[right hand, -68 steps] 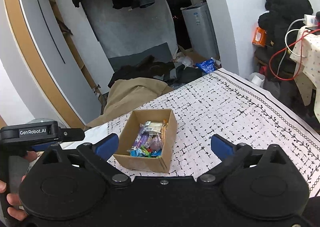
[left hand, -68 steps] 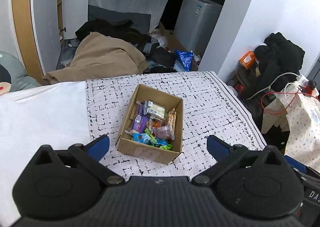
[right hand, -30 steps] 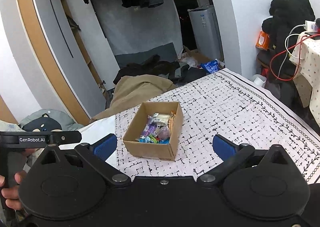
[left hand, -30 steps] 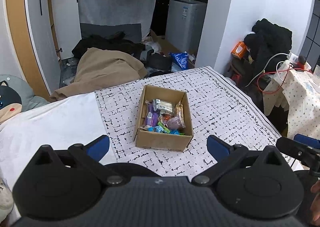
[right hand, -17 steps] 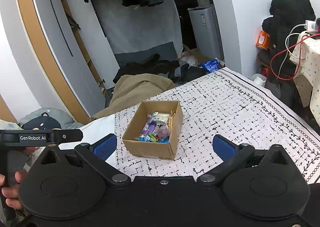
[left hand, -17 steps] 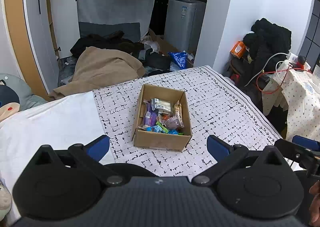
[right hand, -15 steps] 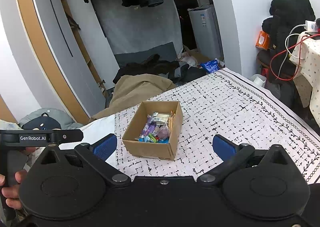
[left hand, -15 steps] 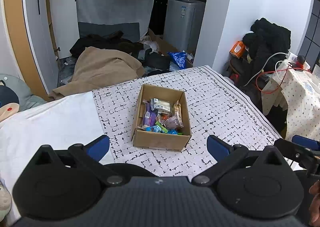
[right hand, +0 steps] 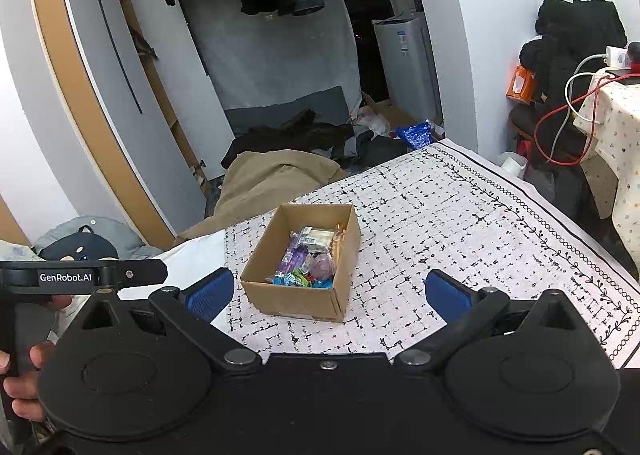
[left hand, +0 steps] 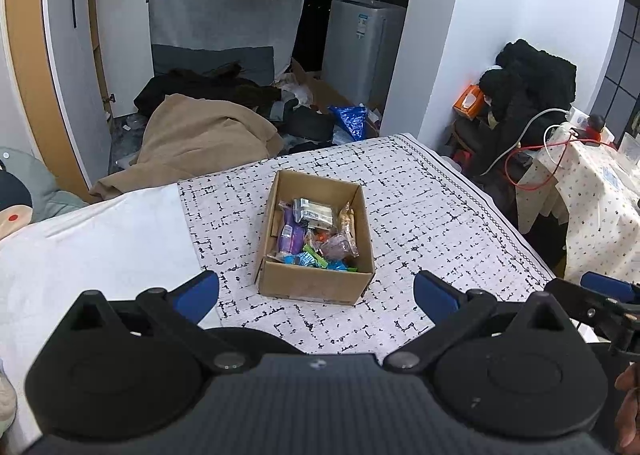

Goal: Organize snacks

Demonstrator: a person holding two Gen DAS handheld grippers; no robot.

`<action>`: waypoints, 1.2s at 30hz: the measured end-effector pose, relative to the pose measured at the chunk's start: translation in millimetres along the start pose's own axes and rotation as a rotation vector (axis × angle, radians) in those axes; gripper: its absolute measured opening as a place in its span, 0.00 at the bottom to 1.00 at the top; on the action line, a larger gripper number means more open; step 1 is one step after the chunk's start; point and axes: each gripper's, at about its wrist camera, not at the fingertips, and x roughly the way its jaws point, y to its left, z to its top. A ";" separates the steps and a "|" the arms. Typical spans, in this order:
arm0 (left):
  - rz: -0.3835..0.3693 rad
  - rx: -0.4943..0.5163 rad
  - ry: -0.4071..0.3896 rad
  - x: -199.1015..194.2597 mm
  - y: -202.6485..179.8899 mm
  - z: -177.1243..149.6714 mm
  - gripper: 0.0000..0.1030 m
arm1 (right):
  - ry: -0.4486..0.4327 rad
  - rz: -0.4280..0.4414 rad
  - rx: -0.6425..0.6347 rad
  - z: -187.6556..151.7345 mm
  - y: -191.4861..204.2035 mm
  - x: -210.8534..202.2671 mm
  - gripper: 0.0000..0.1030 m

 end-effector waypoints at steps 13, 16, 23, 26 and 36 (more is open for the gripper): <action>-0.013 -0.001 -0.004 -5.8 -1.1 -1.6 1.00 | -0.006 -0.007 -0.010 2.7 2.5 -4.4 1.00; -0.013 -0.001 -0.005 -6.4 -0.7 -1.6 1.00 | -0.006 -0.007 -0.010 2.8 2.2 -4.9 1.00; -0.014 0.003 -0.008 -7.6 0.5 -0.3 1.00 | -0.003 -0.008 -0.011 3.5 1.6 -5.7 1.00; -0.017 0.006 -0.005 -8.1 -0.3 -1.0 1.00 | -0.002 -0.009 -0.011 3.4 1.7 -5.9 1.00; -0.026 0.031 0.003 -3.9 -4.7 -2.4 1.00 | 0.018 -0.020 -0.003 0.7 -2.2 3.0 1.00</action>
